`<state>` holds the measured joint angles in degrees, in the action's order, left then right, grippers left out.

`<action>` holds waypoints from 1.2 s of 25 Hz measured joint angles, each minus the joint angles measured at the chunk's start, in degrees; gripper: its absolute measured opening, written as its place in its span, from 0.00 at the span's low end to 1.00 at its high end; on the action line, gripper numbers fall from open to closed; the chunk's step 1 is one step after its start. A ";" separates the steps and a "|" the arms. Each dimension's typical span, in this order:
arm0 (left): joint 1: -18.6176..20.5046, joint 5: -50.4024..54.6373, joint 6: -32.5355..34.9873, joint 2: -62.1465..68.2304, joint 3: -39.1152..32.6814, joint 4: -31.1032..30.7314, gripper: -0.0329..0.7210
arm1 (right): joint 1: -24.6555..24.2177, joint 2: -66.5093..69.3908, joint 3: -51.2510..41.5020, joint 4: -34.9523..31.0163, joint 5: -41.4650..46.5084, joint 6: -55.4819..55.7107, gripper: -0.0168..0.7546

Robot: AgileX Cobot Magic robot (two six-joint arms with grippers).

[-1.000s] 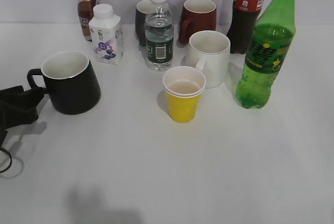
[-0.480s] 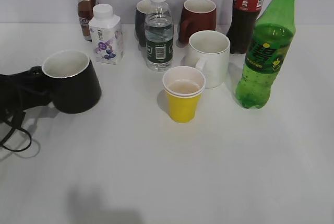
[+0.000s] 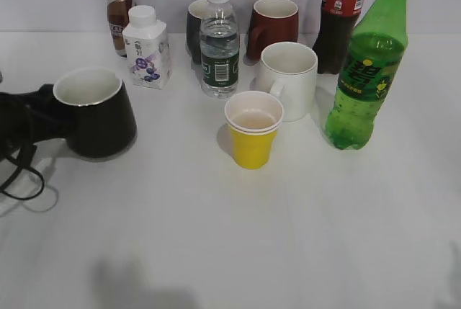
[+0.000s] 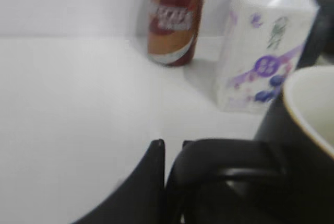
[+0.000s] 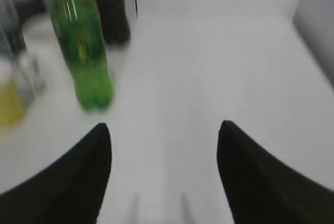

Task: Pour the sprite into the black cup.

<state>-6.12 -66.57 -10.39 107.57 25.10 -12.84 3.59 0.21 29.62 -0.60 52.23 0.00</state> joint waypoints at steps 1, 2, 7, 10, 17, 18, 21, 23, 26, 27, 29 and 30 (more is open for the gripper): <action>0.00 0.30 0.14 -1.21 0.00 -0.52 0.13 | 0.00 1.02 0.00 -0.25 -5.28 0.00 0.64; 0.00 0.45 0.16 -2.59 0.00 -1.06 0.13 | 0.00 2.39 0.00 -0.40 -11.04 -0.36 0.63; 0.00 0.34 0.16 -9.01 0.00 -3.91 0.13 | 0.00 13.49 -1.74 -0.58 -36.53 -3.85 0.63; 0.00 0.29 0.16 -12.77 0.00 -5.55 0.13 | 0.00 22.95 -4.10 -0.58 -51.43 -4.44 0.63; 0.00 3.90 0.16 -18.40 -0.05 -7.37 0.13 | 1.19 42.01 -9.67 4.24 -66.57 0.92 0.63; 0.00 4.03 0.16 -18.55 -0.05 -7.37 0.13 | 2.53 44.00 -10.39 7.23 -67.96 2.88 0.63; 0.00 4.30 0.16 -18.61 -0.05 -7.43 0.13 | 8.16 50.82 -11.35 16.78 -70.57 5.23 0.69; 0.00 4.46 0.16 -18.61 -0.05 -7.43 0.13 | 12.13 54.29 -11.35 18.87 -71.55 5.59 0.77; 0.00 4.46 0.16 -18.85 -0.05 -7.73 0.13 | 14.82 60.66 -11.39 17.29 -74.86 5.66 0.87; 0.00 4.41 0.16 -18.92 -0.05 -7.95 0.13 | 15.01 63.07 -11.44 15.72 -77.09 5.72 0.88; 0.00 4.41 0.16 -18.99 -0.05 -8.78 0.13 | 15.06 67.80 -11.51 12.95 -82.90 5.83 0.89; 0.00 4.41 0.16 -18.99 -0.05 -9.31 0.13 | 15.12 70.59 -11.29 11.36 -86.52 5.79 0.89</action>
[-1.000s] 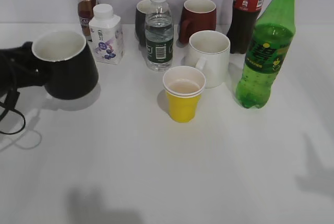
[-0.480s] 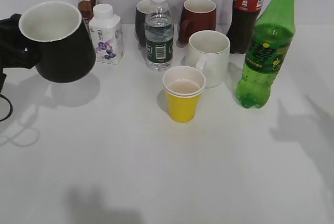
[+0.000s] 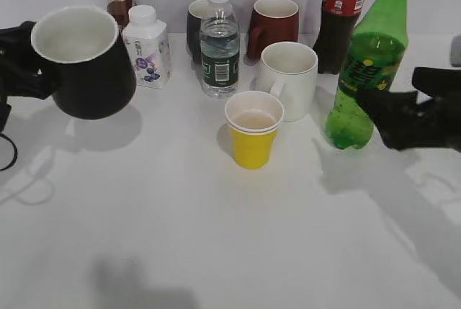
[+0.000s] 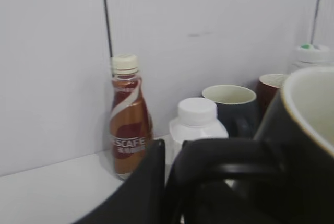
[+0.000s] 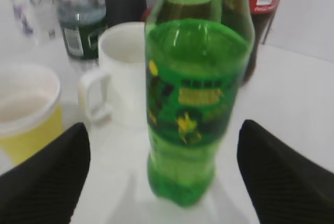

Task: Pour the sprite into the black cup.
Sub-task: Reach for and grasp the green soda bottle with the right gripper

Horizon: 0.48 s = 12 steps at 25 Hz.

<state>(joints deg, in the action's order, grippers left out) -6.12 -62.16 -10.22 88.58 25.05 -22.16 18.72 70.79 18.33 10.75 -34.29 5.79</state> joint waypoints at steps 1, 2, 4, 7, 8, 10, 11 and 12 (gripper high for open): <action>0.00 0.00 0.00 0.00 0.00 -0.83 0.13 | 0.00 2.46 0.45 -1.50 -2.81 0.00 0.89; 0.00 0.00 0.00 0.00 0.00 -1.50 0.13 | 0.00 5.58 1.16 -3.63 -5.41 0.00 0.89; 0.00 0.00 0.00 0.00 0.00 -2.54 0.13 | 0.00 11.98 3.81 -7.42 -8.48 0.00 0.89; 0.00 0.79 0.00 -0.44 0.00 -3.62 0.13 | 0.00 20.66 8.78 -8.60 -10.98 0.00 0.89; 0.00 1.51 0.00 -0.98 0.00 -4.11 0.13 | 0.00 22.85 10.72 -8.60 -11.45 0.00 0.88; 0.00 3.42 -0.42 -2.45 0.00 -5.08 0.12 | 0.05 26.59 13.82 -8.48 -11.60 0.05 0.81; -0.05 4.92 -1.10 -3.48 0.00 -5.58 0.12 | 0.07 27.31 14.90 -8.48 -11.40 0.05 0.72; -0.27 6.63 -2.01 -4.59 0.00 -5.73 0.12 | 0.07 27.37 15.38 -8.18 -10.93 0.05 0.61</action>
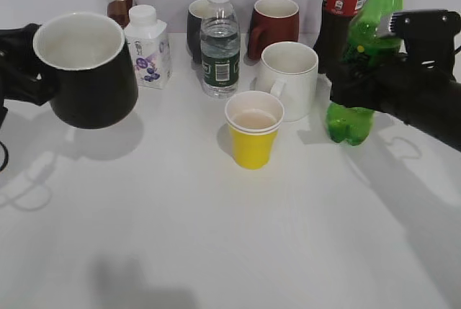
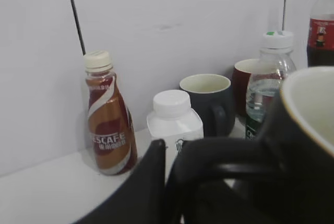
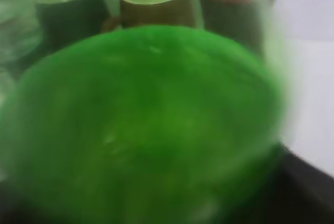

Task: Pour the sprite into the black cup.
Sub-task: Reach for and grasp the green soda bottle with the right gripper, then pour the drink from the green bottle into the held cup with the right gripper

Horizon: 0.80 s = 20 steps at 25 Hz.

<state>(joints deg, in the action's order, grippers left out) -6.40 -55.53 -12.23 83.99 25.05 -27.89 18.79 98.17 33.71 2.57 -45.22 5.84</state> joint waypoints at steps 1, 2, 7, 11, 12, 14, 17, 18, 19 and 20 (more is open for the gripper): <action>-0.34 1.77 -0.57 -0.99 0.00 0.08 0.12 | 0.12 -0.52 0.16 0.73 1.25 0.00 0.56; -1.01 4.06 -0.98 -2.30 0.00 0.13 0.12 | 0.23 -1.60 0.16 1.94 3.13 0.00 0.55; -9.04 18.55 -1.40 -8.68 1.72 0.02 0.12 | 2.58 -12.10 0.90 8.39 15.51 -3.55 0.55; -16.80 31.16 -1.40 -10.60 6.46 1.50 0.12 | 6.75 -19.79 5.96 10.34 28.91 -11.88 0.55; -18.22 33.33 -1.40 -10.60 7.73 2.08 0.12 | 7.92 -20.87 7.73 10.41 32.41 -13.99 0.55; -21.03 36.65 -1.40 -10.60 9.56 2.61 0.12 | 10.03 -21.86 11.28 10.54 38.30 -19.46 0.55; -23.88 39.51 -1.40 -10.60 12.17 2.84 0.12 | 12.96 -22.07 15.64 12.07 46.67 -25.57 0.55; -24.60 41.08 -1.40 -10.60 13.26 2.84 0.12 | 13.86 -22.07 16.75 13.49 49.02 -26.84 0.55; -25.15 42.89 -1.40 -10.60 14.33 2.85 0.12 | 14.70 -22.07 17.51 15.40 51.06 -27.57 0.55; -25.57 44.35 -1.40 -10.60 15.16 2.85 0.12 | 15.44 -22.07 18.22 17.47 52.71 -27.99 0.55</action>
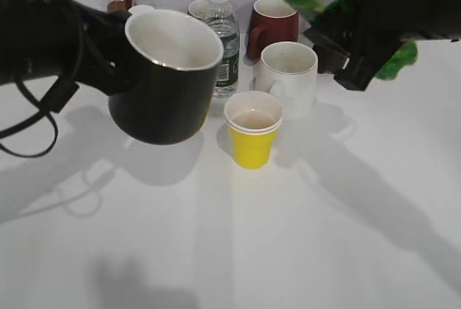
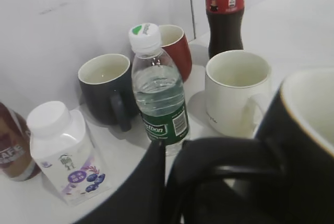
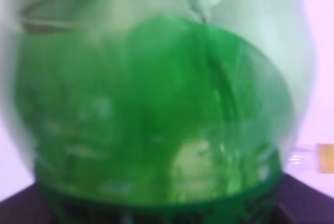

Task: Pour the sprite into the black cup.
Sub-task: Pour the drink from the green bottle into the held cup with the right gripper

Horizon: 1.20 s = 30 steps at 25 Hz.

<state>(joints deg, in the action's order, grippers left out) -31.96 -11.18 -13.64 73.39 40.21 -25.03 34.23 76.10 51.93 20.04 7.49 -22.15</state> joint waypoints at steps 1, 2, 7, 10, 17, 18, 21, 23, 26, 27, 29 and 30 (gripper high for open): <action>-0.37 1.62 0.00 0.00 0.91 0.05 0.12 | 0.94 0.00 0.56 2.62 1.25 -0.39 0.55; -0.73 2.78 0.00 0.00 1.66 0.12 0.12 | 1.90 0.00 0.94 5.03 2.78 -0.59 0.55; -2.84 5.94 0.00 0.00 3.16 0.37 0.12 | 5.75 0.00 2.51 13.66 8.72 -0.75 0.55; -4.61 7.32 0.00 0.00 3.16 0.42 0.12 | 6.50 0.00 3.12 17.97 10.62 -0.75 0.55; -6.73 7.83 0.00 0.00 3.16 1.03 0.12 | 6.47 0.00 3.18 28.09 12.79 -0.80 0.55; -6.73 7.94 0.00 0.00 3.16 1.31 0.12 | 6.47 0.00 3.18 29.06 12.79 -0.80 0.55; -6.73 8.09 0.00 0.00 3.16 1.97 0.12 | 6.47 0.05 3.18 32.36 12.79 -0.80 0.55; -6.73 8.09 0.00 0.00 3.16 2.41 0.12 | 6.47 0.11 3.18 34.67 12.79 -0.80 0.55; -6.73 8.09 0.00 0.00 3.16 2.57 0.12 | 6.47 0.27 3.18 36.38 12.72 -0.82 0.55; -6.73 8.09 0.00 0.00 3.16 2.65 0.12 | 6.47 0.27 3.18 36.50 12.65 -0.82 0.55; -6.73 8.09 0.00 0.00 3.16 2.76 0.12 | 6.47 0.27 3.18 36.94 12.43 -0.82 0.55; -6.73 8.09 0.00 0.00 3.16 2.76 0.12 | 6.47 0.27 3.18 37.45 12.36 -0.82 0.55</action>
<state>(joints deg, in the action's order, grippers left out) -38.69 -3.09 -13.64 73.39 43.37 -22.28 40.70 76.37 55.11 57.49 19.85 -22.97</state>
